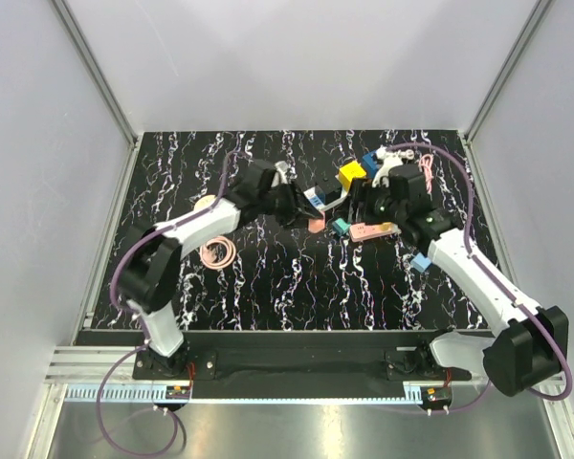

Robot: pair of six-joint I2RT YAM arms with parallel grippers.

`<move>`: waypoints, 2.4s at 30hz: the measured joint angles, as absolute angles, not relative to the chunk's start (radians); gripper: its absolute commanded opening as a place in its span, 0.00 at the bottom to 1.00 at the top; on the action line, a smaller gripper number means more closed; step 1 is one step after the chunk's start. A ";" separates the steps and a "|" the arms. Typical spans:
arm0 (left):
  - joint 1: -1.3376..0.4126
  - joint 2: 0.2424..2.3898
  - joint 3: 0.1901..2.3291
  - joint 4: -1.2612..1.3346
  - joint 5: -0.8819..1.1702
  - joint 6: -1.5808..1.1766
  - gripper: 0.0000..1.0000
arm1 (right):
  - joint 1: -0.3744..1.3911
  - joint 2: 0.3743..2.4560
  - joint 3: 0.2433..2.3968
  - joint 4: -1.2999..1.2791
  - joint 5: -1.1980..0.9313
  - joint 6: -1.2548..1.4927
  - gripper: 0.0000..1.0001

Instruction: Insert the plug

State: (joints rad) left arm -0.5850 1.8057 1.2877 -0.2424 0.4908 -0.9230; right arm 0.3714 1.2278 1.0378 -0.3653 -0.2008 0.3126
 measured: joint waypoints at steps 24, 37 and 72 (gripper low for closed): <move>-0.552 1.740 0.999 0.590 0.613 -1.676 0.00 | 0.590 1.291 0.989 -0.168 -0.028 0.319 0.44; -0.553 1.661 0.915 0.561 0.493 -1.717 0.00 | 0.664 1.312 1.007 -0.108 0.116 0.340 0.42; -0.374 1.274 1.139 -0.502 0.236 -0.590 0.85 | 0.358 1.505 1.316 -0.764 0.092 0.707 0.00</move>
